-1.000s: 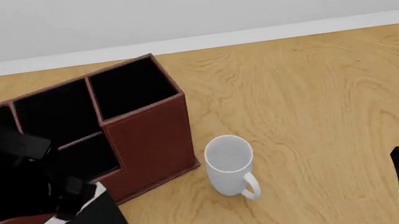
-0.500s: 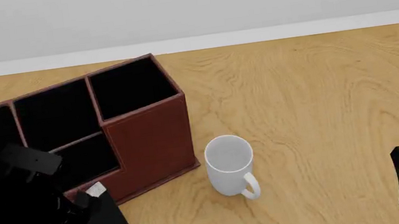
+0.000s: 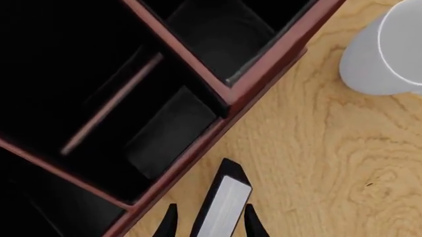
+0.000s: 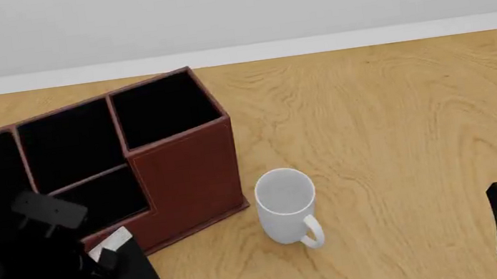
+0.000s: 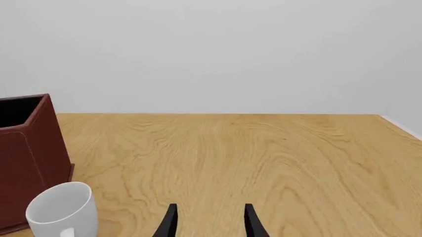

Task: Pick up the book and place it in the front compartment of the caddy.

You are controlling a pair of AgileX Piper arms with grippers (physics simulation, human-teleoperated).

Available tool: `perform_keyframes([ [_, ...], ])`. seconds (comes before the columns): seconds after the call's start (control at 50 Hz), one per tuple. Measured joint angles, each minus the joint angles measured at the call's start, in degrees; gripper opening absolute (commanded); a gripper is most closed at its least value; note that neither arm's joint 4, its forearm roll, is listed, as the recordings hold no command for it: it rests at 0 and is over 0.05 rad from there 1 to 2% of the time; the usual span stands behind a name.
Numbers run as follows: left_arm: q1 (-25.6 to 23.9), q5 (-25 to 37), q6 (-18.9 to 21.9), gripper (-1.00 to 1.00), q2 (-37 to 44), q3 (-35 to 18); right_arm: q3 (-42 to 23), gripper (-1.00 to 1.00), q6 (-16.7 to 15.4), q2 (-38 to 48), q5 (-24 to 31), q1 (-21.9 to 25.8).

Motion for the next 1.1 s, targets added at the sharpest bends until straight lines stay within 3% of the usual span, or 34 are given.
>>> perform_keyframes([
  [0.14,-0.26,-0.88,-0.16,1.00,0.42,0.96,0.00,1.00,0.00,0.00,0.00,0.00],
  [0.16,-0.34,-0.95,-0.20,-1.00,0.43,1.08,0.00,1.00,0.00,0.00,0.00,0.00],
  [0.62,-5.45,1.02,-1.66,-1.00,-2.04,1.55,0.00,1.00,0.00,0.00,0.00,0.00],
  [1.1,-8.59,13.11,-0.85,-1.00,-7.03,-5.05,0.00,1.00,0.00,0.00,0.00,0.00],
])
